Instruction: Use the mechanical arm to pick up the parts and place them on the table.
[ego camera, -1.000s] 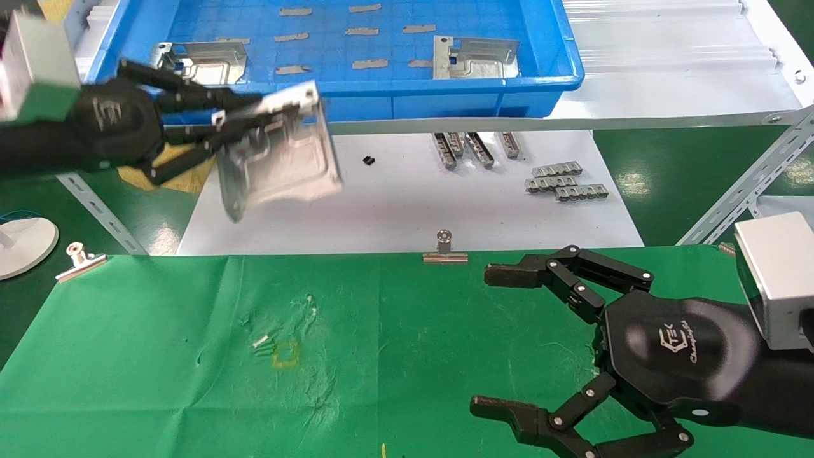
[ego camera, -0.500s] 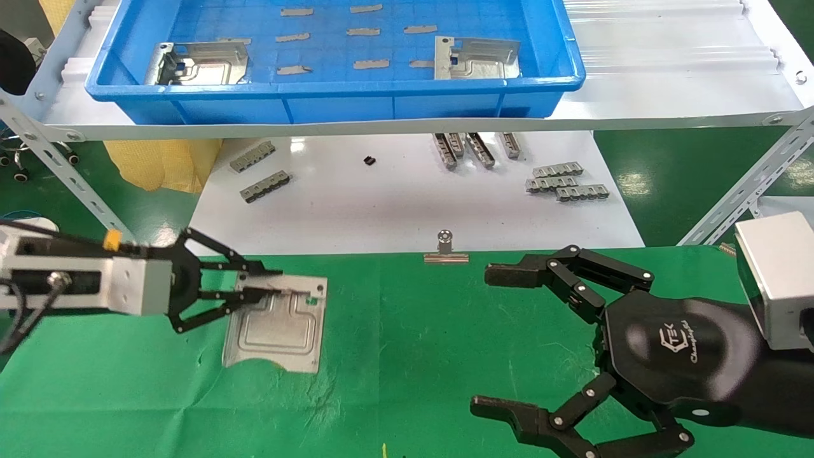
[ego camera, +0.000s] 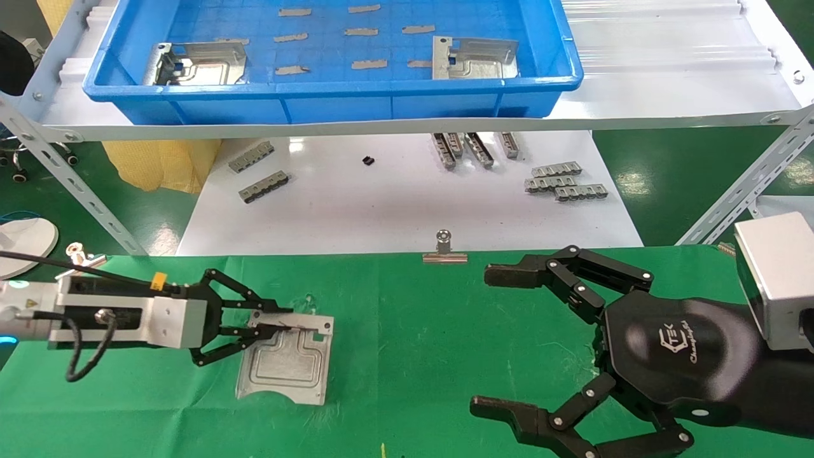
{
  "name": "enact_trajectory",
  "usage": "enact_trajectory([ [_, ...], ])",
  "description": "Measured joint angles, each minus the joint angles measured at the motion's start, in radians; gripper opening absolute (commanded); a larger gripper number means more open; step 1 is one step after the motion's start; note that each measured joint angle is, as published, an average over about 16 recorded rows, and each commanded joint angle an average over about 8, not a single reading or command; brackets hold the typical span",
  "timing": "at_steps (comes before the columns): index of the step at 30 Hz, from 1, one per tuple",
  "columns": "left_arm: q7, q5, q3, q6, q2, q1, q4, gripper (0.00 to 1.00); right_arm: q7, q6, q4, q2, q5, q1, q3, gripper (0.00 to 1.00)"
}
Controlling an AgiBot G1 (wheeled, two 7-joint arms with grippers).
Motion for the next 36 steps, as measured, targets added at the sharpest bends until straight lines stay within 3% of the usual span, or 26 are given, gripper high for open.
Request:
enact_trajectory([
  [13,0.020,0.010,0.005,-0.028,0.028,-0.022,0.110,1.00,0.000,0.000,0.000,0.000,0.000,0.000,0.000,1.00],
  [23,-0.078,-0.026,-0.016,0.065,0.027,-0.039,0.166,1.00,0.000,0.000,0.000,0.000,0.000,0.000,0.000,1.00],
  [36,-0.159,-0.061,-0.040,0.082,0.030,-0.027,0.190,1.00,0.000,0.000,0.000,0.000,0.000,0.000,0.000,1.00],
])
